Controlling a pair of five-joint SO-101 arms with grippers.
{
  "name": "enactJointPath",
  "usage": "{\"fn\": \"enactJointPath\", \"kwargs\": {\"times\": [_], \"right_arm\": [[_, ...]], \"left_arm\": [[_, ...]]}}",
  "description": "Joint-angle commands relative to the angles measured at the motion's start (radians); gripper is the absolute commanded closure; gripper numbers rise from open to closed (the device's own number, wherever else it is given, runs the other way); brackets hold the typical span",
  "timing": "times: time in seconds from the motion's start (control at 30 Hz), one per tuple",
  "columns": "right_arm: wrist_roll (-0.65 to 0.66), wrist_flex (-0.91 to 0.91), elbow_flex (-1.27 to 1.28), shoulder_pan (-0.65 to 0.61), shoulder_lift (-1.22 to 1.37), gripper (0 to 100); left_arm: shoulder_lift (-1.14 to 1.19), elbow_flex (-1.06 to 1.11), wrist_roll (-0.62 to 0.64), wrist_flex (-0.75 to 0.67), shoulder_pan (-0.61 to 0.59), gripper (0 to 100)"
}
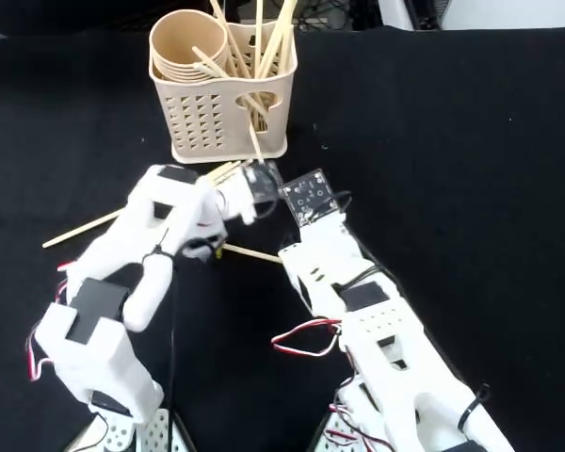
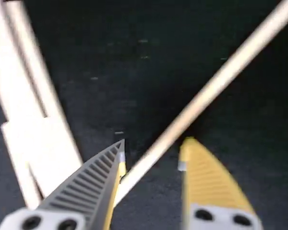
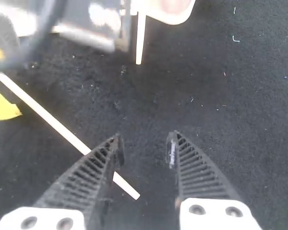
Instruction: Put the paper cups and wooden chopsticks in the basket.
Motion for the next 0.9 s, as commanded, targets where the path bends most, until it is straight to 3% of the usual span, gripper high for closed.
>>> {"fn": "enactJointPath", "kwargs": {"times": [0.0,0.33,0.47,0.67,0.8,0.87], "right_arm": [[-0.008,-0.014,-0.004,-0.011,-0.024,83.5],[-0.008,-0.014,-0.004,-0.009,-0.024,83.5],[-0.008,-0.014,-0.004,-0.009,-0.024,83.5],[-0.008,-0.014,-0.004,-0.011,-0.025,83.5],[-0.008,-0.014,-0.004,-0.011,-0.022,83.5],[-0.008,-0.014,-0.004,-0.011,-0.022,83.5]], "left_arm": [[0.014,-0.025,-0.005,0.011,0.016,95],[-0.025,-0.012,0.126,0.028,-0.038,97],[-0.118,0.005,0.097,0.126,-0.110,97],[-0.190,0.004,-0.020,0.135,-0.234,97],[-0.137,-0.002,-0.018,0.021,-0.266,96],[-0.094,0.002,-0.017,-0.044,-0.275,91]]}}
